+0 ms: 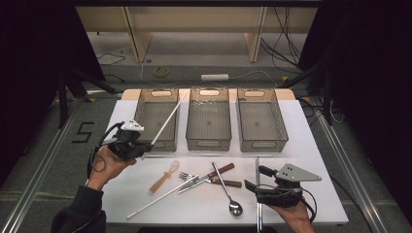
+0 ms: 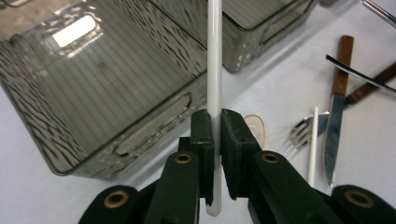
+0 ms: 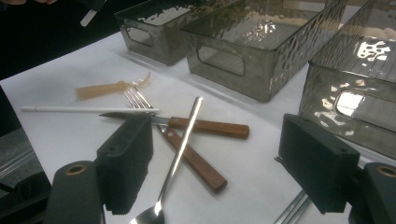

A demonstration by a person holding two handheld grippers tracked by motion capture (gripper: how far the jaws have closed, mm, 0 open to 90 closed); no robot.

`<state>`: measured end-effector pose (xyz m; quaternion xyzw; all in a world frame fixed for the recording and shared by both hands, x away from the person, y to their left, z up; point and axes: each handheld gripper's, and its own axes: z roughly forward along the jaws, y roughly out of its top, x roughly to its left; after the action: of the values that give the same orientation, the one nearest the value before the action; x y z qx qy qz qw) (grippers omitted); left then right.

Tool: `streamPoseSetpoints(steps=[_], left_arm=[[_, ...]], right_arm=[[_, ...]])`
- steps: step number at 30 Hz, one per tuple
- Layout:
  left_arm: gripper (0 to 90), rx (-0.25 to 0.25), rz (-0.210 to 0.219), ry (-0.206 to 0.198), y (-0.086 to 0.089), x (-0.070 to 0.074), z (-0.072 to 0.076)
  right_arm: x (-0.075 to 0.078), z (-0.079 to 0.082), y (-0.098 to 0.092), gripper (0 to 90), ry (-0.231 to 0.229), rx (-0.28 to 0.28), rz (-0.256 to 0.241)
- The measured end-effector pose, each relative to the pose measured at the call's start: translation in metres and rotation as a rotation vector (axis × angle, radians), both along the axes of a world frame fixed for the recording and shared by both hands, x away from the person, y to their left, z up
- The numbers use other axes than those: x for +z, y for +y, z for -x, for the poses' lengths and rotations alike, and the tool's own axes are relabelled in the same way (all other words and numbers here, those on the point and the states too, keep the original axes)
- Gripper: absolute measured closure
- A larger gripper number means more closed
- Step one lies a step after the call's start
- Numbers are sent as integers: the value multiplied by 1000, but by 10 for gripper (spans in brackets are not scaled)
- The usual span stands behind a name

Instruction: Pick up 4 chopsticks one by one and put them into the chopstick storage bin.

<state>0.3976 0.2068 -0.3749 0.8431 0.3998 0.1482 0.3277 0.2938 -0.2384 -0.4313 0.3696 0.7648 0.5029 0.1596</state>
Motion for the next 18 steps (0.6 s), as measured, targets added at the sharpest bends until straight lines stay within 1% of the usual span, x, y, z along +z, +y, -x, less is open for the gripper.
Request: streamPoseSetpoints(steps=[6,13,15,16,17,18], left_arm=[[835,32,24,-12,7,4,-11],[835,69,26,-24,12,6,-26],[835,81,19,-30,12,8,-29],[835,82,18,-29,12,9,-31],[835,89,34,-24,12,8,-34],[835,97,38,-18,14,7,-39]], right_arm=[[0,0,0,272,6,0,-2],[0,0,-1,271,6,0,-8],[0,-1,-2,272,10,-2,-9],[-1,-1,-2,271,10,-2,-9],[-1,-1,-2,271,10,-2,-9],[0,-1,-1,272,10,-2,-9]])
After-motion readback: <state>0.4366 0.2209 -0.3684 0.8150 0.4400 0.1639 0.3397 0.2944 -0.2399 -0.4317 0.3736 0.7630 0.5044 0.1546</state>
